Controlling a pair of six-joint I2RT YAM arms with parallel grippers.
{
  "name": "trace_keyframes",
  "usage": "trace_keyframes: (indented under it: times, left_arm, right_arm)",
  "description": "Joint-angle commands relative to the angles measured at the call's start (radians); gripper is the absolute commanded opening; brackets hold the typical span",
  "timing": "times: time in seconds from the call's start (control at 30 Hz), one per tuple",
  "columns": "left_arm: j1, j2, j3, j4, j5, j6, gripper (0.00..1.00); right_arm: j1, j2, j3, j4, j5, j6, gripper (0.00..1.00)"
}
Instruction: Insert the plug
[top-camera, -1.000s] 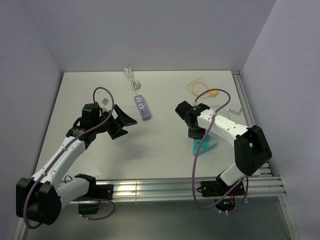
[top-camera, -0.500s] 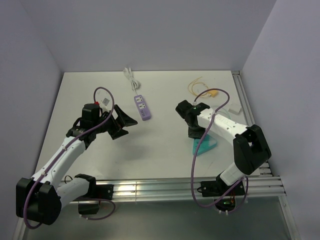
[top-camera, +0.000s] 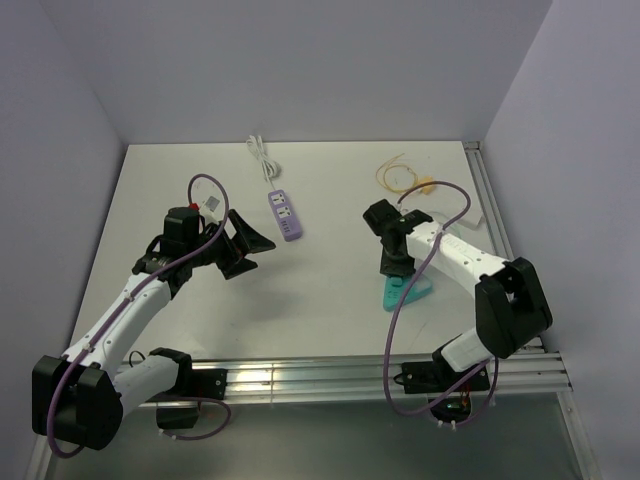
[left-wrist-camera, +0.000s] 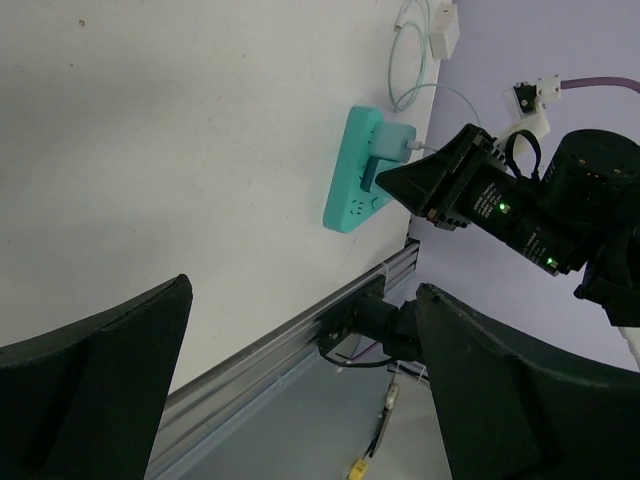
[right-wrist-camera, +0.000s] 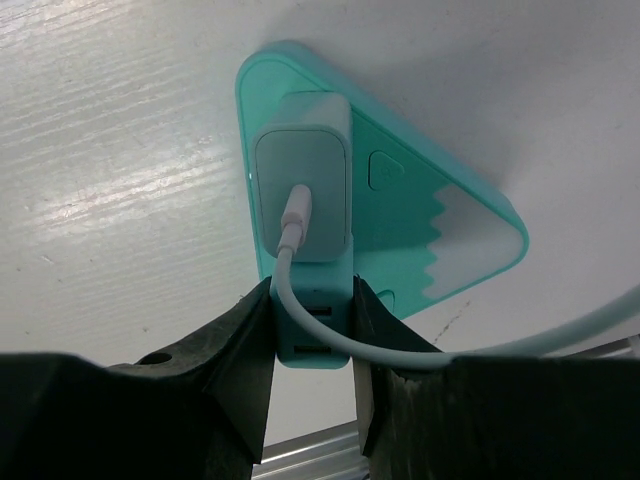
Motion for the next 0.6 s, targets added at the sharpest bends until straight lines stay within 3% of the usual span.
trace_keyframes:
  times: [0.0, 0.57]
  left_arm:
    - [-0.001, -0.011, 0.008, 0.051, 0.023, 0.010, 0.99]
    - [-0.001, -0.018, -0.003, 0.053, 0.027, 0.013, 1.00]
  right_arm:
    - [-0.017, 0.063, -0.084, 0.167, -0.175, 0.032, 0.00]
    - [-0.023, 0.129, -0.105, 0.195, -0.197, 0.038, 0.00]
